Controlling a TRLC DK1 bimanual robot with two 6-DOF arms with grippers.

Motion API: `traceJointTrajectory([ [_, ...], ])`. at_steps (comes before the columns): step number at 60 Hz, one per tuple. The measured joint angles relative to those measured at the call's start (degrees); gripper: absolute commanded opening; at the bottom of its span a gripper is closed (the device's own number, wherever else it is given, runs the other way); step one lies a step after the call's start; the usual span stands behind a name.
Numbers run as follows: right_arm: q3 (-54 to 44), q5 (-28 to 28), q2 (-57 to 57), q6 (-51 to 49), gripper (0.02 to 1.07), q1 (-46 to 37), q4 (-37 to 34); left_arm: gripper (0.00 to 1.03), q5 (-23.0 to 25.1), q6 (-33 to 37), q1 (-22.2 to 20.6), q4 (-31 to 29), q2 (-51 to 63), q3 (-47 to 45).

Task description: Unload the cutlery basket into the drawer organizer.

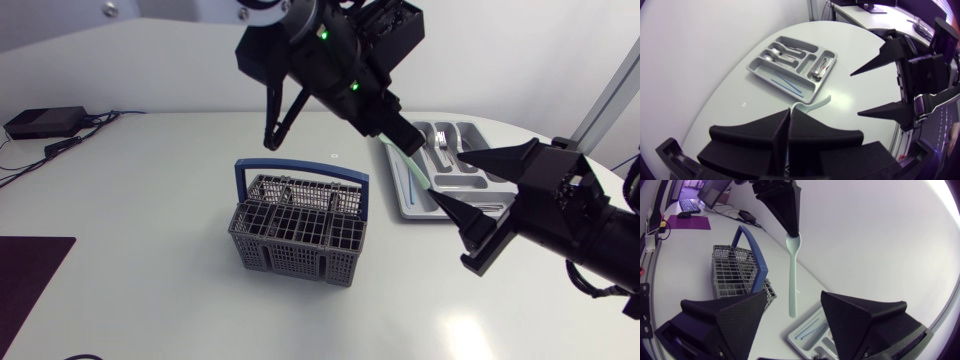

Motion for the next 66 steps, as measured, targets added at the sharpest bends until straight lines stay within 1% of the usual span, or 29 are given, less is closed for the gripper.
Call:
traceJointTrajectory([
  [4,0.0,3.15,0.9,0.44,0.69,2.25,2.05,0.08,0.42,-2.36,0.26,-0.04,0.74,0.22],
  [9,0.0,6.32,2.38,0.59,0.64,4.92,4.37,0.08,0.85,-4.59,0.48,-0.17,1.46,0.31],
  [18,0.0,9.9,5.97,0.55,0.64,8.0,7.78,0.08,1.33,-7.02,0.39,-0.26,1.9,0.35],
  [26,0.02,10.45,9.33,0.55,0.6,8.59,9.84,0.08,1.44,-8.15,0.35,-0.46,2.08,1.03],
  [31,0.02,11.1,11.34,0.55,0.55,8.61,11.17,0.08,1.46,-8.5,0.22,-0.7,2.14,1.55],
  [36,0.02,11.26,12.96,0.55,0.55,8.59,12.52,0.08,1.46,-8.52,-0.09,-0.9,2.16,1.99],
  [39,0.04,11.39,13.64,0.52,0.52,8.59,13.0,0.08,1.46,-8.52,-0.37,-1.05,2.19,2.25],
  [58,1.25,11.65,15.17,0.5,0.52,8.55,14.1,0.08,1.49,-8.55,-0.68,-1.92,3.63,3.3],
  [61,1.42,11.65,15.32,0.5,0.48,8.55,14.27,0.08,1.49,-8.55,-0.68,-1.92,3.85,3.32],
  [66,1.73,11.65,15.8,0.31,0.46,8.55,14.49,0.08,1.49,-8.55,-0.68,-1.92,4.07,3.37],
])
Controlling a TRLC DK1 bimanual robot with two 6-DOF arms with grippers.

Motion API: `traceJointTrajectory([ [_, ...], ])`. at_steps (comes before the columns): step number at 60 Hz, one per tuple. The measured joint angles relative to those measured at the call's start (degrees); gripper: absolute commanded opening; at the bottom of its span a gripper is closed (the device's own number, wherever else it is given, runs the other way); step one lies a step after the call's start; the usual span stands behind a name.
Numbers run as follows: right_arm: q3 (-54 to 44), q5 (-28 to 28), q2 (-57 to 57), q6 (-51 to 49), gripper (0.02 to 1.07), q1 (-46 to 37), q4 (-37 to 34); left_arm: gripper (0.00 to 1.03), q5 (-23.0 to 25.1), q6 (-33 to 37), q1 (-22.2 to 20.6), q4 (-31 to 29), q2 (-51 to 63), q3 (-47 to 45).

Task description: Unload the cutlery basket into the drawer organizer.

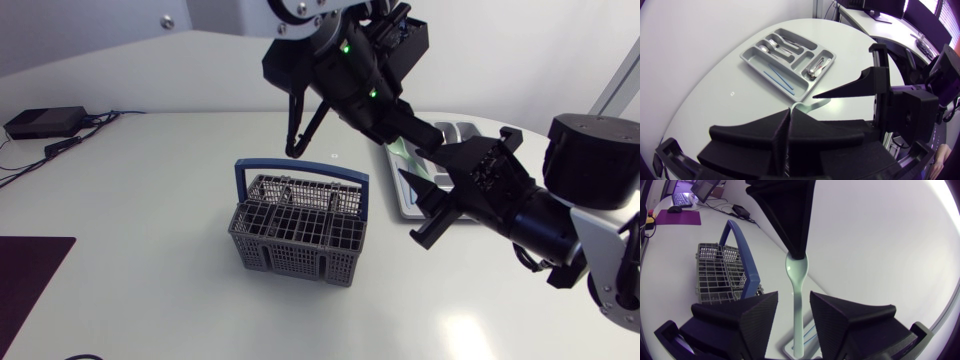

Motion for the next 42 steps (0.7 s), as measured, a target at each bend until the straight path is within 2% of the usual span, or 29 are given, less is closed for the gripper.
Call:
traceJointTrajectory([
  [11,0.31,0.0,0.87,-0.28,0.37,0.0,0.68,0.08,0.0,0.0,-0.26,-0.04,0.04,0.37],
  [22,0.42,0.02,2.01,-0.9,0.24,0.0,0.83,0.08,0.02,0.02,-0.44,-0.42,0.04,0.44],
  [31,0.92,0.13,2.69,-1.18,0.07,-0.07,0.85,0.08,0.02,0.02,-0.44,-0.87,0.04,0.44],
  [36,1.11,0.24,2.75,-1.49,0.07,-0.13,0.85,0.09,0.02,0.0,-0.42,-0.87,0.04,0.44],
  [42,1.11,-0.02,2.75,-1.49,0.07,-0.35,0.81,0.34,0.02,-0.5,-0.42,-0.87,0.04,0.44],
])
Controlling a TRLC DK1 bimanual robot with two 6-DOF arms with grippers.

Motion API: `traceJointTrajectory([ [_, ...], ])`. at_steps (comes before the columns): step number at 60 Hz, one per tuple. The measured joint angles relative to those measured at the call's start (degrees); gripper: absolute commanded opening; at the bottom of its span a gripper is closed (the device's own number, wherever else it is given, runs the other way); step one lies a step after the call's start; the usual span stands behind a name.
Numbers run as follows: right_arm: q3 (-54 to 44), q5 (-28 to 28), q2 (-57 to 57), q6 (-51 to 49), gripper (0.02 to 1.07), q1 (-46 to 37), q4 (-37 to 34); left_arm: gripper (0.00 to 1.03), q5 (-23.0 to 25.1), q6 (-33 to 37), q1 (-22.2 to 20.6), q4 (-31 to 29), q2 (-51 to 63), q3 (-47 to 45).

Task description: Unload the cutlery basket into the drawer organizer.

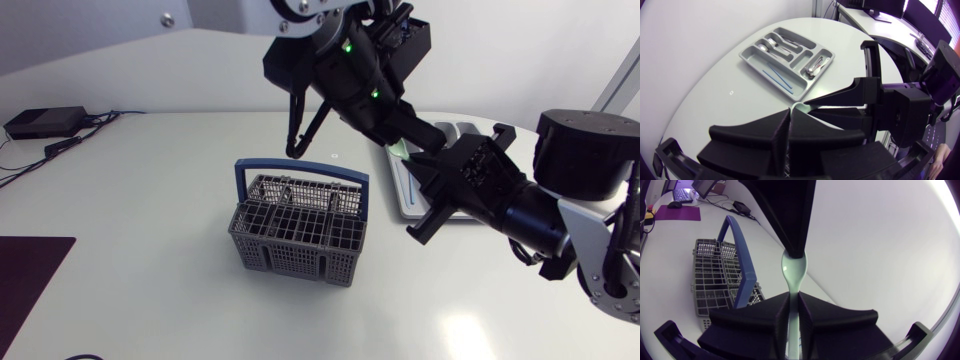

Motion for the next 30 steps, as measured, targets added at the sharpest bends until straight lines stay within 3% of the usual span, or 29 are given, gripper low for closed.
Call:
traceJointTrajectory([
  [5,0.0,-0.52,-0.02,-0.02,0.07,-0.13,-0.13,0.6,0.2,-0.55,0.0,-0.15,0.0,0.26],
  [8,0.0,-1.81,-0.07,-0.02,0.07,-0.52,-0.9,0.82,0.22,-0.77,0.07,-0.13,0.0,0.74],
  [12,0.0,-3.45,-0.26,-0.02,0.07,-1.49,-2.1,0.99,0.24,-0.98,0.28,-0.04,0.0,1.6],
  [21,0.0,-9.6,-1.57,-0.83,0.07,-5.97,-5.46,0.99,0.42,-0.98,2.08,0.46,-0.13,2.45],
  [30,0.94,-21.53,-1.84,-4.98,0.07,-16.15,-11.93,0.99,0.42,-0.94,5.99,0.52,-1.29,2.36],
])
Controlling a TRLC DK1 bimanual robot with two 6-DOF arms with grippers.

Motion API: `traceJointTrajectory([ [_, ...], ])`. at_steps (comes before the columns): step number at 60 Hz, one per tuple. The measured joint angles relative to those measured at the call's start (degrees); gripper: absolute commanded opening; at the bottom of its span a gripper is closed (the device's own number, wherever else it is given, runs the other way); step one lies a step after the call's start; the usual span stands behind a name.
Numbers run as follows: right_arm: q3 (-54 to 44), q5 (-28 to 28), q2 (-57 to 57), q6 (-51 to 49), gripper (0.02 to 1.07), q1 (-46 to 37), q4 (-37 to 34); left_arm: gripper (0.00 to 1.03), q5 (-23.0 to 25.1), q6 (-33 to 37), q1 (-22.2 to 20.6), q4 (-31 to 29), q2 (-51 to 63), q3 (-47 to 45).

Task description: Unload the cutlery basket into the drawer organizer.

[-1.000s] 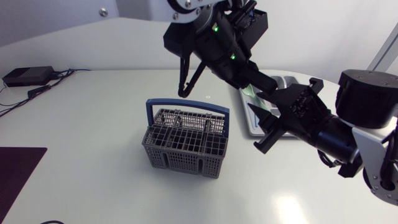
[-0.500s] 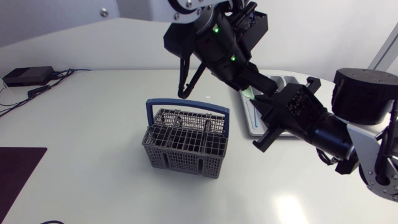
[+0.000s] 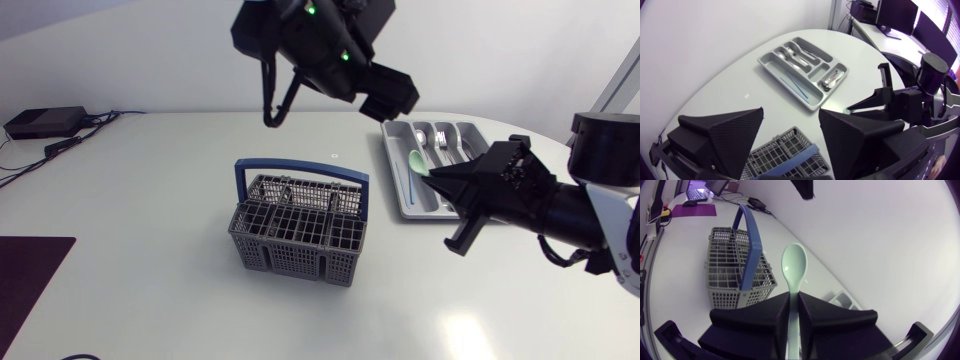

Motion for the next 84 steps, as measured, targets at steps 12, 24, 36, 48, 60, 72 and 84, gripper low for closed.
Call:
traceJointTrajectory([
  [12,6.93,-14.08,7.89,-13.49,0.07,-14.43,-12.0,0.99,-0.09,1.14,5.86,1.79,-5.55,-4.9],
  [24,17.68,-16.04,24.39,-29.94,0.07,-22.49,-21.64,0.99,-1.57,3.82,11.08,6.19,-12.83,-15.5],
  [36,29.18,-12.46,40.57,-41.42,0.07,-25.86,-26.73,0.99,-1.68,6.64,16.76,10.6,-18.38,-25.79],
  [48,40.3,-6.93,51.82,-49.18,0.07,-27.41,-29.81,0.99,-1.77,9.31,21.7,13.9,-22.03,-34.27],
  [60,43.41,-1.25,56.26,-53.48,0.14,-27.43,-30.29,0.99,-1.84,11.04,25.03,16.09,-23.85,-40.04],
  [72,43.23,0.61,57.83,-54.86,0.67,-27.41,-27.52,0.99,-1.79,11.76,27.19,17.92,-24.41,-44.5],
  [84,39.43,-0.26,54.23,-52.33,1.01,-27.43,-24.98,0.99,-1.79,13.05,28.33,19.39,-24.74,-47.91],
])
